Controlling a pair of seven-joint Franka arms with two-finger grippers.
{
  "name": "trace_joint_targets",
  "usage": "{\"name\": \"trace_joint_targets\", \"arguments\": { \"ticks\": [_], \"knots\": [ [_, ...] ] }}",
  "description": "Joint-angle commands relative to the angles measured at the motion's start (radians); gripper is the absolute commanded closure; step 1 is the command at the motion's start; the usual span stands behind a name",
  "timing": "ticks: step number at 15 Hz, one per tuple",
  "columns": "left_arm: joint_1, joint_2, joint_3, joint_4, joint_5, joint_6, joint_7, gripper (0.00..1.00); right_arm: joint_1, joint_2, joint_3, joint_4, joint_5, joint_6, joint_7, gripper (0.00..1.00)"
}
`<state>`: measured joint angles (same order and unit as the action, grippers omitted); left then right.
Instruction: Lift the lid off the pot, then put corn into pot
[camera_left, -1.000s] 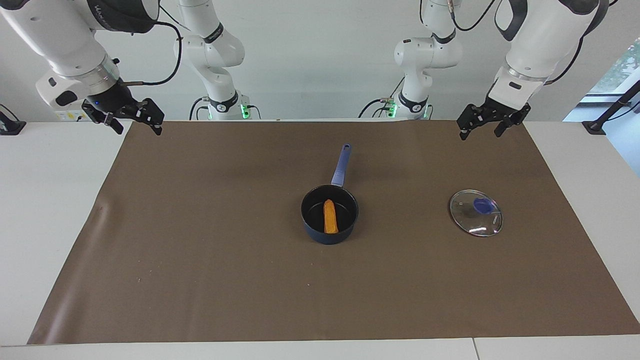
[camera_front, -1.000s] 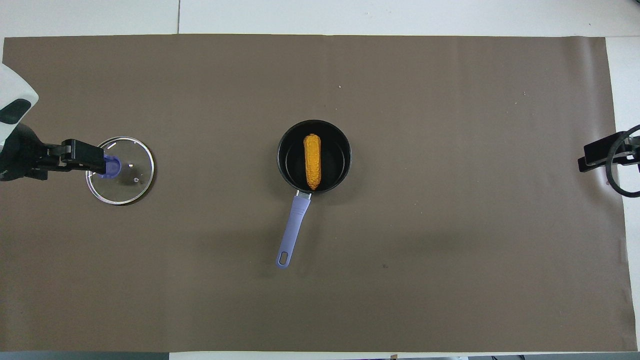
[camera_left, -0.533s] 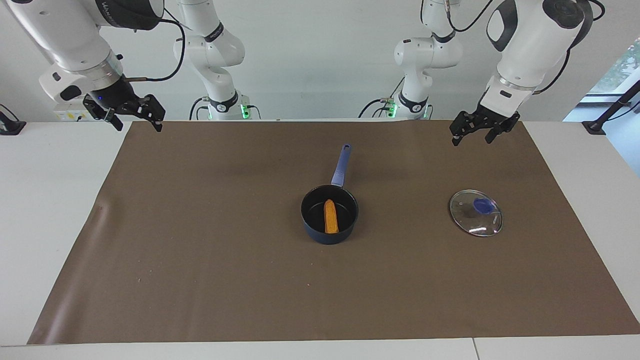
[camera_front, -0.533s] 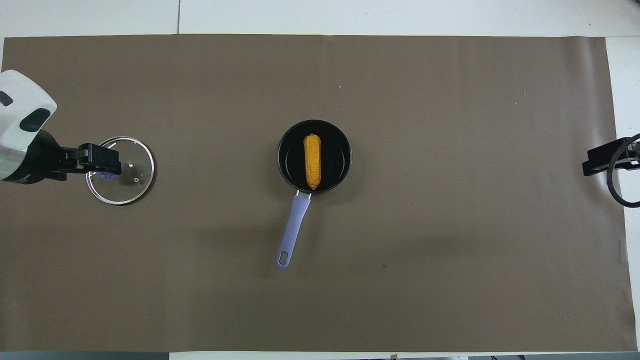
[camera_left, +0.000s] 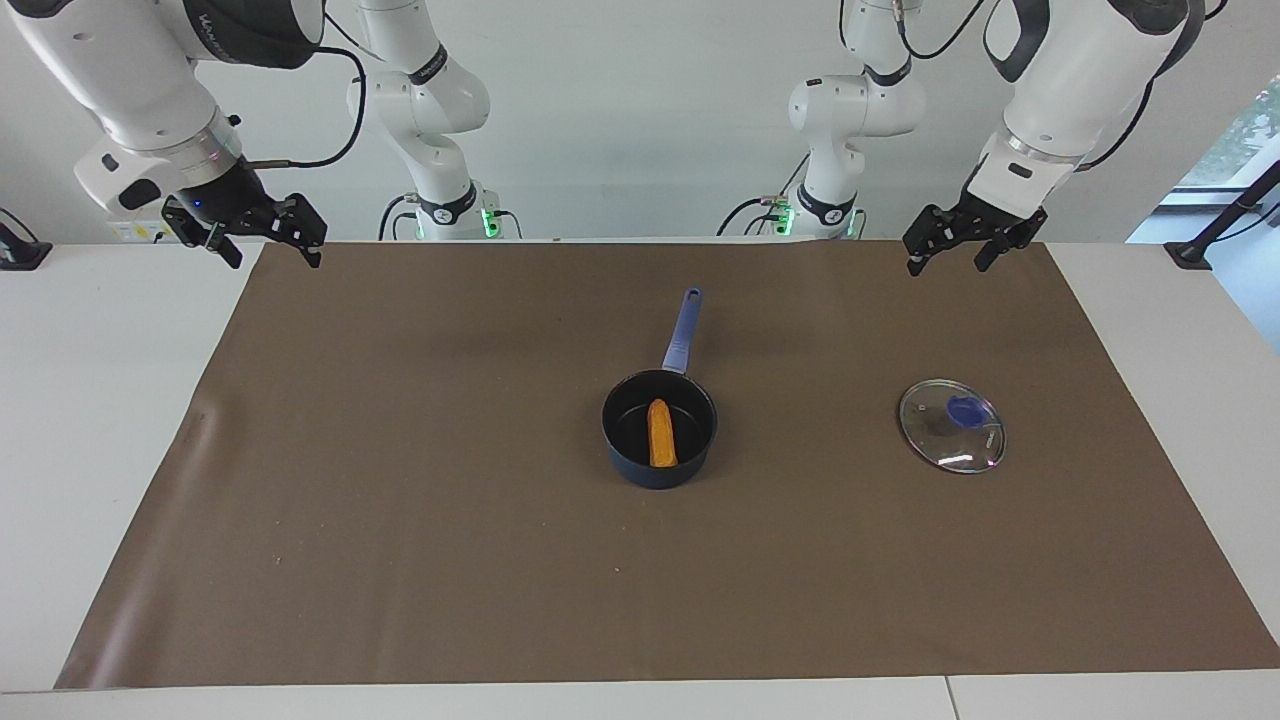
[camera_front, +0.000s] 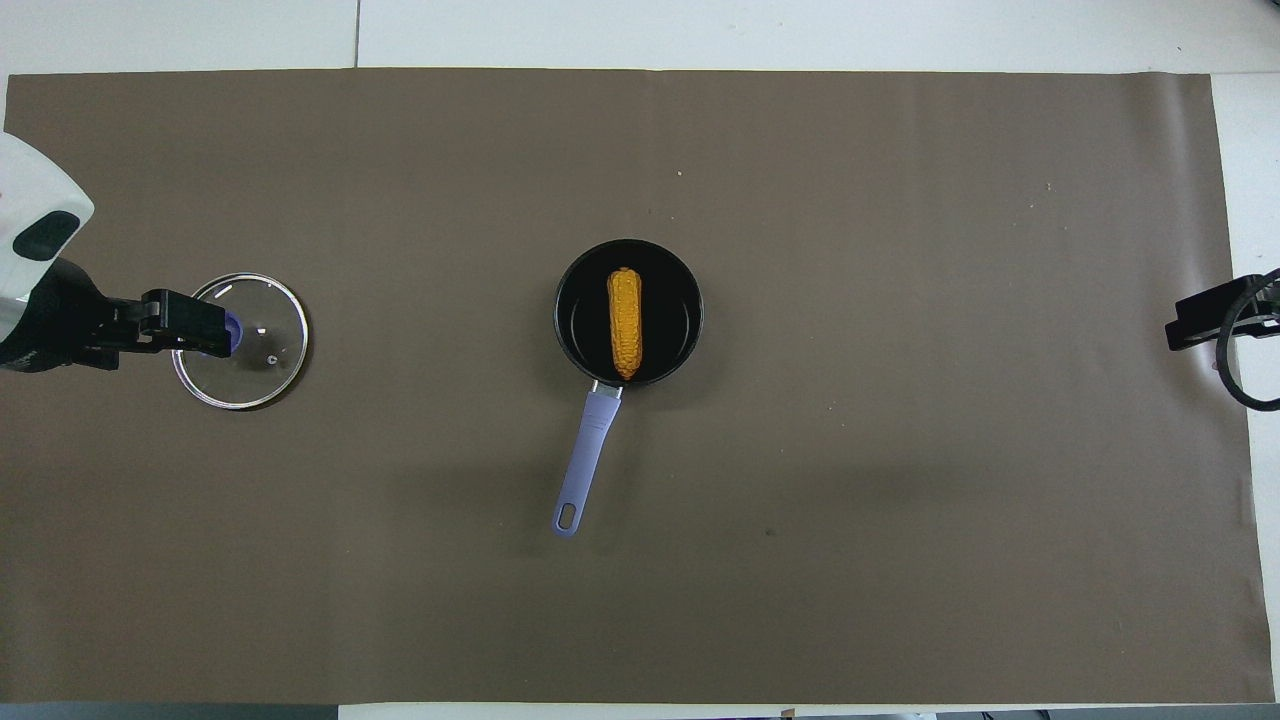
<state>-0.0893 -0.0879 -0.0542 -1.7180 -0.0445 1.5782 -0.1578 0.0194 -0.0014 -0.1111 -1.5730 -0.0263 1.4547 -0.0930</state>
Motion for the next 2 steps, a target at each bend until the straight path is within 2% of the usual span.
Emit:
{"name": "trace_joint_targets", "arguments": {
  "ticks": [1,2],
  "knots": [
    [-0.012,0.008,0.008,0.017,-0.012,-0.026,0.000,0.00,-0.016,-0.006,-0.001,-0.010,0.000,0.019,-0.027,0.00],
    [-0.012,0.008,0.008,0.017,-0.012,-0.026,0.000,0.00,-0.025,-0.008,-0.001,-0.013,0.000,0.018,-0.025,0.00]
  ]
}}
